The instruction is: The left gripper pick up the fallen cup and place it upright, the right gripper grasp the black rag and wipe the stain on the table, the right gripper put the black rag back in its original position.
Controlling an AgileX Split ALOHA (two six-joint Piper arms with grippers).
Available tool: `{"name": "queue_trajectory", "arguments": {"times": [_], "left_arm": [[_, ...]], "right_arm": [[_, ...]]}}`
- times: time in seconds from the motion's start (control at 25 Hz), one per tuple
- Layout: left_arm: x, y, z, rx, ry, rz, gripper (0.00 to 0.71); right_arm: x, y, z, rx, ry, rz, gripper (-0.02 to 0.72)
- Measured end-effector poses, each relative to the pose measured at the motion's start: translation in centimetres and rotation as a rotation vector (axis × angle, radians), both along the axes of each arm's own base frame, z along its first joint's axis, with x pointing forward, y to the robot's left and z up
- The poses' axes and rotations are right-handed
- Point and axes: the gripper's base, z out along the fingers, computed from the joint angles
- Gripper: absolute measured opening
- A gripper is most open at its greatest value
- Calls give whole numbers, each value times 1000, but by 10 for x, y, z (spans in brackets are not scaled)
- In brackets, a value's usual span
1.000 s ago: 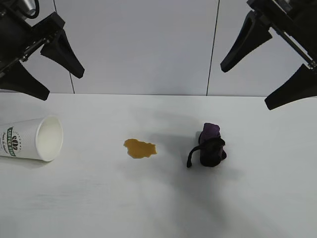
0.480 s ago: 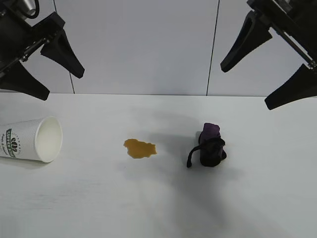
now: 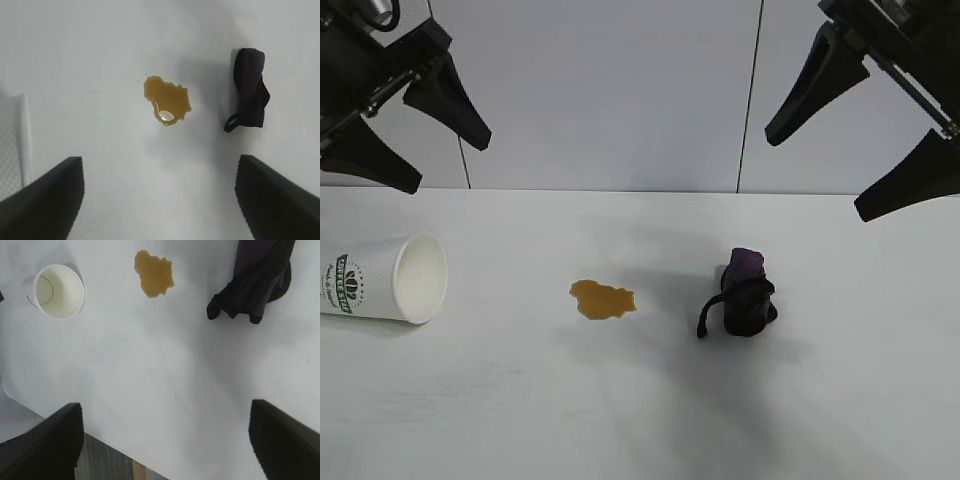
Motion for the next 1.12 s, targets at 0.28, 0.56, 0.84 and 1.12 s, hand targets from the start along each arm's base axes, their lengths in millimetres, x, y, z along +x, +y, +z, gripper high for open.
{"name": "queue_trajectory", "arguments": {"times": [0.28,0.56,0.84,1.12], "left_arm": [[0,-6,53,86,-246,-484,597],[4,-4,71,270,-620,-909,582],[2,-3,66,382,-634,-1040,461],[-5,-26,58,578,-553,-1125,478]], "right_arm": [[0,0,0,0,0,0,622],[0,0,0,0,-1,0,622],[0,0,0,0,-1,0,622],[0,0,0,-1,-2,0,622]]}}
